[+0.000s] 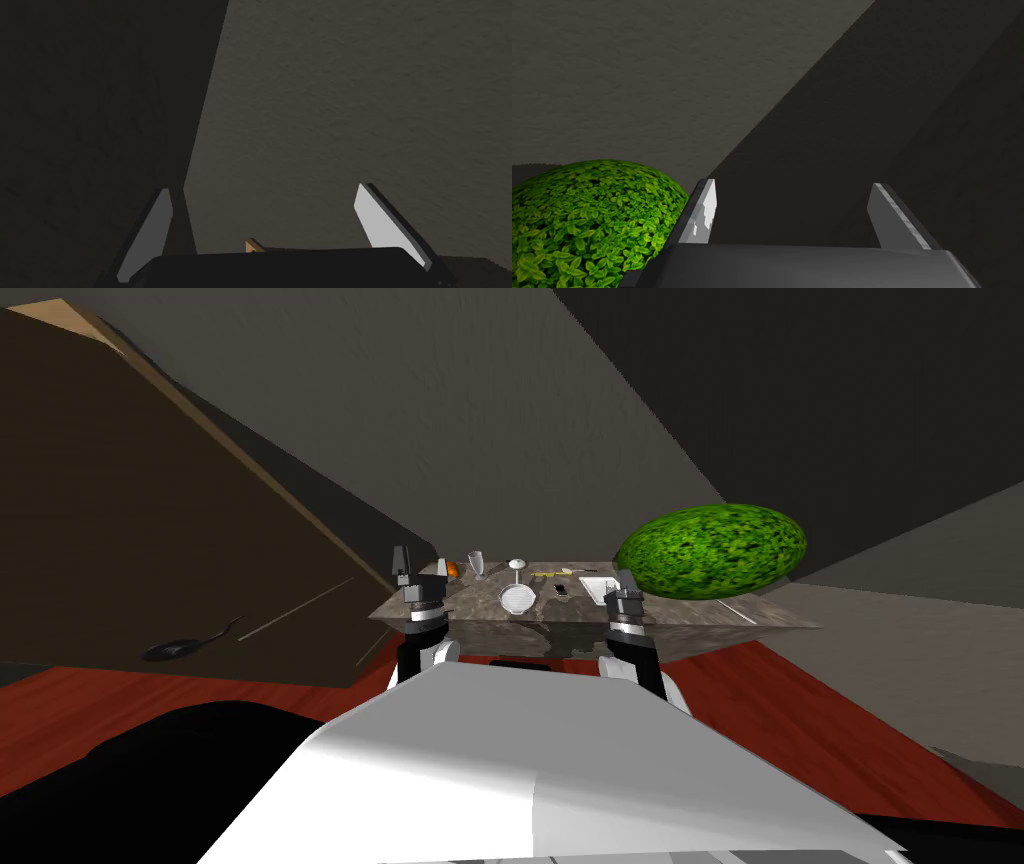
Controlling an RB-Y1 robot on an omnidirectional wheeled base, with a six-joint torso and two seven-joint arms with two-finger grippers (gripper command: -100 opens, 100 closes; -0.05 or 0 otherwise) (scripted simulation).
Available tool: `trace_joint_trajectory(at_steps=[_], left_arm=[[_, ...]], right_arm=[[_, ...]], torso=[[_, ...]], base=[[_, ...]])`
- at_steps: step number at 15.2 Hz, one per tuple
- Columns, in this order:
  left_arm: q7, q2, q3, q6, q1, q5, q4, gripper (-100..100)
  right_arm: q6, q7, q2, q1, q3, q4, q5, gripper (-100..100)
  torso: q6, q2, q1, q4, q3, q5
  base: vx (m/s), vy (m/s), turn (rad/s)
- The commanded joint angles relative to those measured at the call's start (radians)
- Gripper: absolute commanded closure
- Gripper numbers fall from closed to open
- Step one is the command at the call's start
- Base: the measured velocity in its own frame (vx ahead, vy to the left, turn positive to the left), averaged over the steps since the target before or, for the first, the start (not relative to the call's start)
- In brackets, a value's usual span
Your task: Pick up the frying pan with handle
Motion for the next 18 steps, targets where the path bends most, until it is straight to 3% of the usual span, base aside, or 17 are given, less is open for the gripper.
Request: trace_joint_trajectory(at_steps=[1,9,10,11,12,15,16,17,18], left_arm=[[0.0,0.0,0.0,0.0,0.0,0.0,0.0,0],[0.0,0.0,0.0,0.0,0.0,0.0,0.0,0],[0.0,0.0,0.0,0.0,0.0,0.0,0.0,0],[0.0,0.0,0.0,0.0,0.0,0.0,0.0,0],[0.0,0.0,0.0,0.0,0.0,0.0,0.0,0],[0.0,0.0,0.0,0.0,0.0,0.0,0.0,0],[0.0,0.0,0.0,0.0,0.0,0.0,0.0,0],[0.0,0.0,0.0,0.0,0.0,0.0,0.0,0],[0.0,0.0,0.0,0.0,0.0,0.0,0.0,0]], right_arm=[[-0.005,-0.005,-0.029,-0.012,0.01,0.009,0.008,-100],[-0.049,-0.049,-0.18,-0.112,0.095,0.08,0.077,-100],[-0.063,-0.062,-0.215,-0.142,0.121,0.102,0.098,-100],[-0.063,-0.062,-0.218,-0.142,0.121,0.102,0.098,-100],[-0.077,-0.076,-0.255,-0.175,0.149,0.125,0.121,-100],[-0.093,-0.092,-0.3,-0.21,0.18,0.151,0.146,-100],[-0.11,-0.108,-0.332,-0.248,0.214,0.178,0.172,-100],[-0.11,-0.108,-0.344,-0.248,0.214,0.178,0.172,-100],[-0.128,-0.126,-0.369,-0.284,0.249,0.207,0.201,-100]], torso=[[0.0,0.0,0.0,0.0,0.0,0.0],[-0.001,0.001,0.002,0.0,0.0,0.0],[-0.001,0.001,0.001,0.0,0.0,0.0],[-0.001,0.001,0.001,0.0,0.0,0.0],[-0.001,0.001,0.001,0.0,0.0,0.0],[-0.001,0.001,0.002,0.0,0.0,0.0],[-0.001,0.001,0.002,0.0,0.0,0.0],[-0.001,0.0,0.002,0.0,0.0,0.0],[-0.001,0.0,0.002,0.0,0.0,0.0]], base=[[-0.004,0.005,0.065],[-0.016,0.016,0.172],[-0.02,0.02,0.242],[-0.019,0.014,0.185],[-0.017,0.015,0.189],[-0.016,0.021,0.222],[-0.014,0.025,0.295],[-0.011,0.022,0.21],[-0.017,0.025,0.218]])
